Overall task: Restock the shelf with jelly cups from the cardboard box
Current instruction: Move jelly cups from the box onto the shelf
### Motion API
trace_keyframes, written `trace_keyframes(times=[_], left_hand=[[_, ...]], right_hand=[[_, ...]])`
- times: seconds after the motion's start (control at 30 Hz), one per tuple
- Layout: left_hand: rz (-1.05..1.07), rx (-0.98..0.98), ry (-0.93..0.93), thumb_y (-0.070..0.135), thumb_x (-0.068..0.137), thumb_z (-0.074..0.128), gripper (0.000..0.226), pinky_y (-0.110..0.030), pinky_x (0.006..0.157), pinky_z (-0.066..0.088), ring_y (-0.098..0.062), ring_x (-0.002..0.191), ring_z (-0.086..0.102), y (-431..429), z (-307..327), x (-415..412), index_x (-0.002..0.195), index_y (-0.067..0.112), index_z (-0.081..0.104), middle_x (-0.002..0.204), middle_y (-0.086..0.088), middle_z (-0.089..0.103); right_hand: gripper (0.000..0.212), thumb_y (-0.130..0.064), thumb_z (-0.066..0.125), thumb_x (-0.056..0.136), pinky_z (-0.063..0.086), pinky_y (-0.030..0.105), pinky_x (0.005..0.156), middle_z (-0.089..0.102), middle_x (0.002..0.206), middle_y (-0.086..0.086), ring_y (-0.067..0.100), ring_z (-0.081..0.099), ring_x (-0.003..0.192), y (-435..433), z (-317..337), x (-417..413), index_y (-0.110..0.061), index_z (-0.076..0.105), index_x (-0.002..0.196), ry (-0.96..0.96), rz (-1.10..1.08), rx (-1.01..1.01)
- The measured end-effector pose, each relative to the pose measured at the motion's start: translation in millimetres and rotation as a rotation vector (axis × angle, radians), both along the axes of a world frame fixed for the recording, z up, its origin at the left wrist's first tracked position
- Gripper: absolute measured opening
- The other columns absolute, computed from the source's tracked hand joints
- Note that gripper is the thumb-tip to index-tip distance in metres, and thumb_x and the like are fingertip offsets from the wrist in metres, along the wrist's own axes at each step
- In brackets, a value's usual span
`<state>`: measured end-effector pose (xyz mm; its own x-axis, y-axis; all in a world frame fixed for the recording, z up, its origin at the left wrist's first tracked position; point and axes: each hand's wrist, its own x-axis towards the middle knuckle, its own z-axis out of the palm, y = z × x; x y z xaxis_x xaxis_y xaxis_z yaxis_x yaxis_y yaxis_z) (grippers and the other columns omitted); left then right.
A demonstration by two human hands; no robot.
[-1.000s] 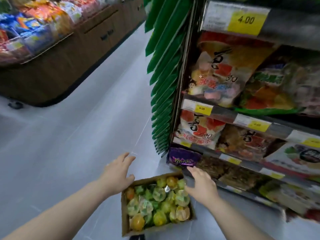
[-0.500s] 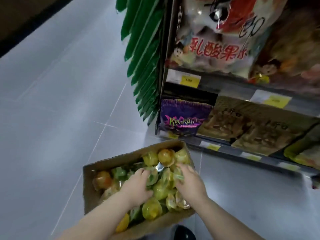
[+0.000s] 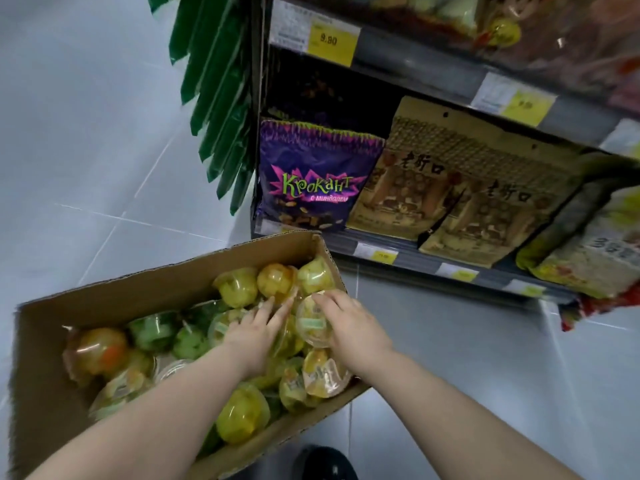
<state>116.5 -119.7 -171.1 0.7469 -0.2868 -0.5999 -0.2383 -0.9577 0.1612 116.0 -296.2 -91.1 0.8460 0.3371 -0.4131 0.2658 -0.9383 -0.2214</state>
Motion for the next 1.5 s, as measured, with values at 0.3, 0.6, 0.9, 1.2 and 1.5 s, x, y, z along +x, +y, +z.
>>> trace_keyframes(times=[0.3,0.6,0.9,1.2,1.5], left_hand=[[0.103,-0.145,-0.055,0.043,0.067,0.079,0.107,-0.038,0.105,0.04,-0.028,0.13,0.037,-2.2,-0.9,6.7,0.147,0.026,0.012,0.145,-0.007,0.027],[0.435,-0.231,-0.008,0.045,0.064,0.08,0.116,-0.039,0.103,0.042,-0.034,0.133,0.033,46.0,17.0,-4.8,0.151,0.019,0.009,0.145,-0.014,0.021],[0.479,-0.243,0.013,0.051,0.061,0.078,0.111,-0.039,0.095,0.047,-0.032,0.124,0.041,54.2,28.6,-6.7,0.148,0.016,0.019,0.138,-0.011,0.027],[0.344,-0.279,-0.202,0.046,0.053,0.082,0.106,-0.036,0.087,0.047,-0.028,0.112,0.046,59.2,197.9,38.9,0.138,0.015,0.027,0.125,-0.009,0.034],[0.134,-0.22,-0.388,0.034,0.055,0.084,0.105,-0.041,0.088,0.05,-0.031,0.101,0.047,51.0,527.1,61.7,0.139,0.025,0.022,0.121,-0.011,0.026]], right_hand=[[0.074,-0.01,0.055,0.089,0.038,0.04,0.105,0.021,0.155,0.007,0.027,0.025,0.139,2.6,-6.9,-1.1,-0.017,0.015,0.151,-0.004,0.064,-0.2],[0.096,-0.048,0.059,0.087,0.032,0.041,0.104,0.03,0.145,0.026,0.039,0.031,0.131,36.1,-24.9,10.7,-0.004,0.002,0.151,-0.076,0.167,-0.635],[0.103,-0.055,0.07,0.071,0.042,0.037,0.095,0.035,0.132,0.015,0.032,0.042,0.117,28.8,-21.5,8.4,-0.007,0.018,0.145,-0.022,0.137,-0.371],[0.119,-0.05,0.075,0.066,0.029,0.036,0.109,0.021,0.141,0.011,0.03,0.025,0.133,34.8,109.2,25.9,-0.01,0.002,0.151,-0.056,-0.259,0.107],[0.106,-0.045,0.079,0.065,0.034,0.033,0.106,0.02,0.138,0.004,0.026,0.03,0.131,9.2,421.3,26.9,-0.016,0.018,0.146,-0.207,-0.354,0.335]])
